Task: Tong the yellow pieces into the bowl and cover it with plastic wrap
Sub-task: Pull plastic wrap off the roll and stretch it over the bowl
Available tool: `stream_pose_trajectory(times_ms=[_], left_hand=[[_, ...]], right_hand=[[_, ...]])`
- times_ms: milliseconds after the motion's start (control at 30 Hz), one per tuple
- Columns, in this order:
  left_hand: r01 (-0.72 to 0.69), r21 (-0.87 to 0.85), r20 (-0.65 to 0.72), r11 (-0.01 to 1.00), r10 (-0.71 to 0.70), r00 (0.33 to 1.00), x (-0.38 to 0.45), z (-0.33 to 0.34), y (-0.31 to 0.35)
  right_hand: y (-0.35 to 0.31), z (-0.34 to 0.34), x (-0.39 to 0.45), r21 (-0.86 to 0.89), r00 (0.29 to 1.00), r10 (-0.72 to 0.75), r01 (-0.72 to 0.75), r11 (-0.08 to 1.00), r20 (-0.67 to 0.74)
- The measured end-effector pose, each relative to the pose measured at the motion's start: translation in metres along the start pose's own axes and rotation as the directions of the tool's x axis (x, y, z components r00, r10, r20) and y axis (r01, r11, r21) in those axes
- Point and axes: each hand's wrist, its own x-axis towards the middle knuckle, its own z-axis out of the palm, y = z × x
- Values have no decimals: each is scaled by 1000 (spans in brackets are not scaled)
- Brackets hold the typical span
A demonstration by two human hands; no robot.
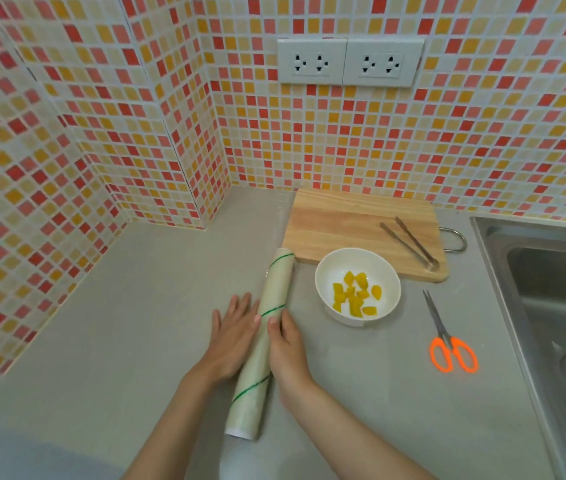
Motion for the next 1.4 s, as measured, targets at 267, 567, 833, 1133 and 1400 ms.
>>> stream_pose_trajectory(times_ms=[267, 567, 833, 1133, 1400], left_hand=[[-144, -698, -123, 701, 81, 989, -22, 3, 48], [-396, -676, -348, 622, 204, 915, -16, 0, 133], [-479, -572, -397, 666, 286, 872, -25, 15, 180], [-412, -670, -250, 617, 335, 908, -31, 27, 192], [-427, -559, -246, 710, 350, 904, -25, 21, 202]], right_hand=[[-18, -14, -8, 278, 990, -72, 104, 955, -122], [-67, -70, -12, 409, 900, -151, 329, 851, -409], [-77, -123, -14, -32, 847, -327, 346, 938, -419], [-107, -170, -4, 165, 869, -303, 390, 906, -390], [-114, -182, 4, 8, 794, -386, 441, 897, -470]])
